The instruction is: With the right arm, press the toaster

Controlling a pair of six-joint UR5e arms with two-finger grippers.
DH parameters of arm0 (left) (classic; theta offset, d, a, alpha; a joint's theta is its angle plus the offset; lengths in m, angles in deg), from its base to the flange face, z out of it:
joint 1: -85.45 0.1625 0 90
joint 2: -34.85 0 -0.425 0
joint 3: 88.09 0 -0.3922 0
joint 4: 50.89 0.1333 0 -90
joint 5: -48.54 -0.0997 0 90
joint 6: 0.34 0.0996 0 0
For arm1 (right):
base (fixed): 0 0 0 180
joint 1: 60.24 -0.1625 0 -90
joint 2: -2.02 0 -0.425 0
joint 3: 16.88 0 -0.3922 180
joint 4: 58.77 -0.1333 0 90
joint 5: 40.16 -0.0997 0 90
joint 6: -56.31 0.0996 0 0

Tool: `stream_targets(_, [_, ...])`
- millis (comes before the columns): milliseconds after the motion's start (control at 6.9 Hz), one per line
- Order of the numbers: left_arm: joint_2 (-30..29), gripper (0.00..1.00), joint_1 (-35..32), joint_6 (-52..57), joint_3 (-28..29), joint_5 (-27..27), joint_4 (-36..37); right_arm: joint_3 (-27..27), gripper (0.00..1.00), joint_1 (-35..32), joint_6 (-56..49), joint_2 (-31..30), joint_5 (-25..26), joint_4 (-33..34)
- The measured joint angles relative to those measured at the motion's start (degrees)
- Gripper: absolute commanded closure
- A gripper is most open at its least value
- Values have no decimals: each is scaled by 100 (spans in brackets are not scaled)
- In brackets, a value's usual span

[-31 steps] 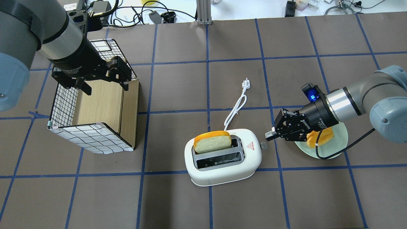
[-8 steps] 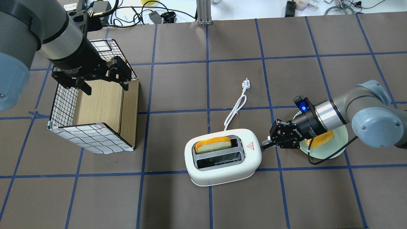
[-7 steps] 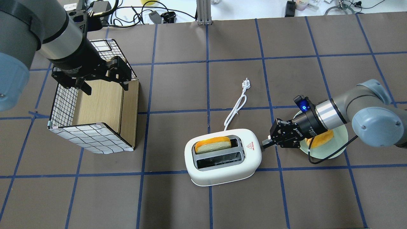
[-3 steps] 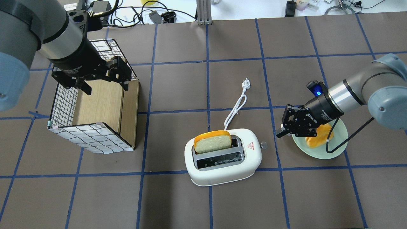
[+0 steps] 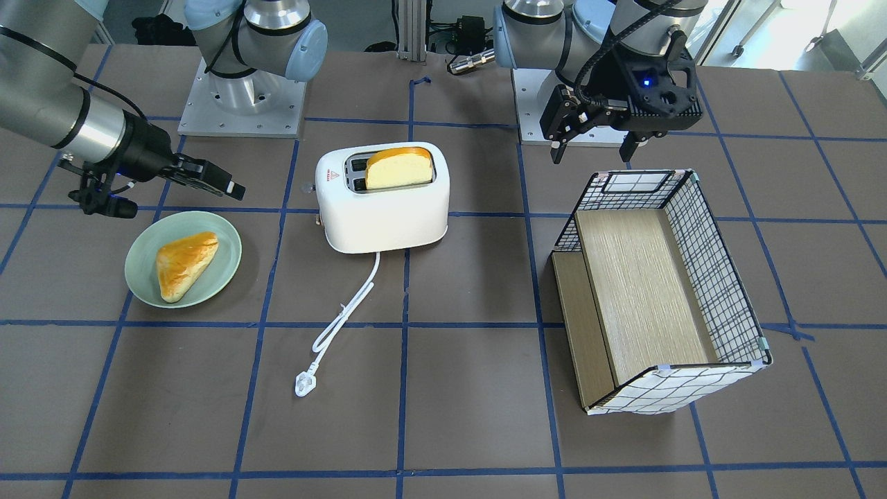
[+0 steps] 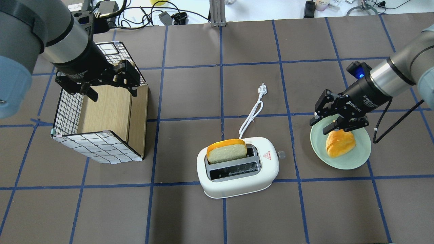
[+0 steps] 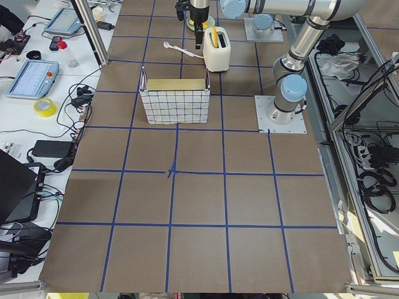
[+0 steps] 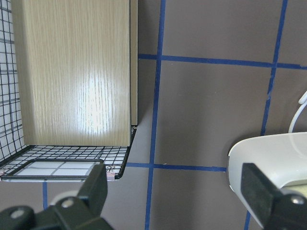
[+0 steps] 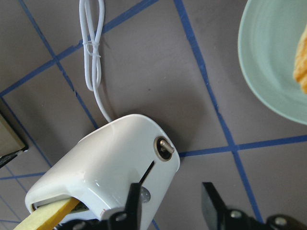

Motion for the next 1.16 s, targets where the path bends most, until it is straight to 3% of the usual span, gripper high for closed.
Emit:
stream_targets(290, [0, 0, 0, 0, 2, -3, 0, -458, 0, -27, 178, -208, 719, -13])
stream_targets(580, [0, 0, 0, 0, 1, -2, 0, -903, 0, -221, 382, -342, 1125, -15])
stream_targets(1159, [0, 0, 0, 0, 0, 0, 0, -1391, 0, -1749, 1440, -283, 1806, 484])
